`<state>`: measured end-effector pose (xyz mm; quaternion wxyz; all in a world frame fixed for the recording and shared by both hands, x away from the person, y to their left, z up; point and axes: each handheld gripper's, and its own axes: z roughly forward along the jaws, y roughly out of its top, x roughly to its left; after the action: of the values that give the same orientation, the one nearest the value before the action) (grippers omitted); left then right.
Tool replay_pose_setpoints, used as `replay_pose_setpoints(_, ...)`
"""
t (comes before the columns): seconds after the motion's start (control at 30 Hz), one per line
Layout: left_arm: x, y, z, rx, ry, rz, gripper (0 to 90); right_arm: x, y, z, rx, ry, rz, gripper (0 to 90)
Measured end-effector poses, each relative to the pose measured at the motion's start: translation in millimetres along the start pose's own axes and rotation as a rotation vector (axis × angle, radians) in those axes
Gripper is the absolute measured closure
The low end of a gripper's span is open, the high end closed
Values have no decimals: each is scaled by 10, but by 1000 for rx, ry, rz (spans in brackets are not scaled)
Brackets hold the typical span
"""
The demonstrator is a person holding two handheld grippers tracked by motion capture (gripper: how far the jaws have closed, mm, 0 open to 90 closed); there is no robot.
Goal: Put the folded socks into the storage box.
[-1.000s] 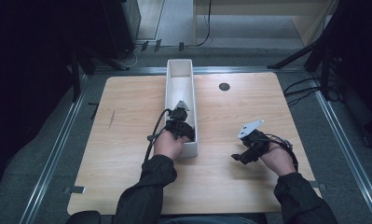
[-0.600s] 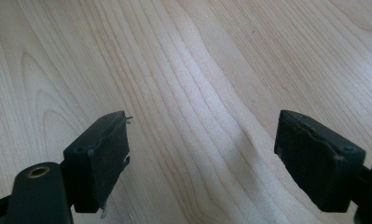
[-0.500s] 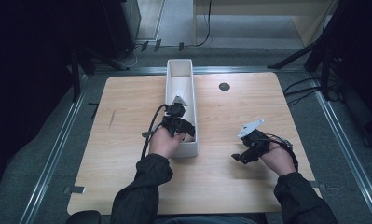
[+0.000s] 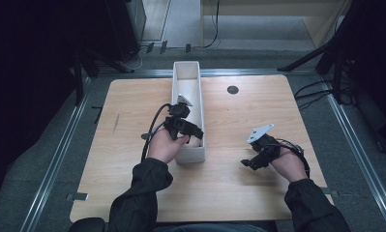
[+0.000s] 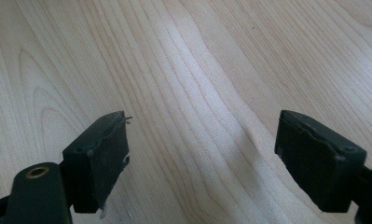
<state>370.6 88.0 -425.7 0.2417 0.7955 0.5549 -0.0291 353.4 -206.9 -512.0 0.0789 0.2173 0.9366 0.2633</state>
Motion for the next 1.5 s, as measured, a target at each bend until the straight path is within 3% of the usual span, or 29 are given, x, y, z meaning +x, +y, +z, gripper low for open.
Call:
replay_pose_setpoints(0.17, -29, -16, -88, 6, 12, 33, 381, 11, -12, -10, -2, 1, -1, 172)
replay_pose_setpoints(0.37, 31, -44, -250, 3, -35, 35, 372, 19, -48, -32, -2, -8, 21, 172)
replay_pose_setpoints(0.57, 81, -59, -354, -4, -42, 40, 363, 20, -61, -40, -4, -10, 22, 172)
replay_pose_setpoints(0.73, 206, -93, -431, -7, -31, 31, 359, 20, -76, -44, -4, -10, 23, 172)
replay_pose_setpoints(0.9, 333, -111, -504, -8, -76, 20, 358, 21, -75, -38, -3, -11, 22, 172)
replay_pose_setpoints(1.1, 435, -158, -544, -7, -66, 19, 350, 18, -82, -45, -3, -11, 23, 171)
replay_pose_setpoints(1.5, 738, -350, -639, -49, -65, -36, 349, 9, -91, -42, -1, -16, 23, 170)
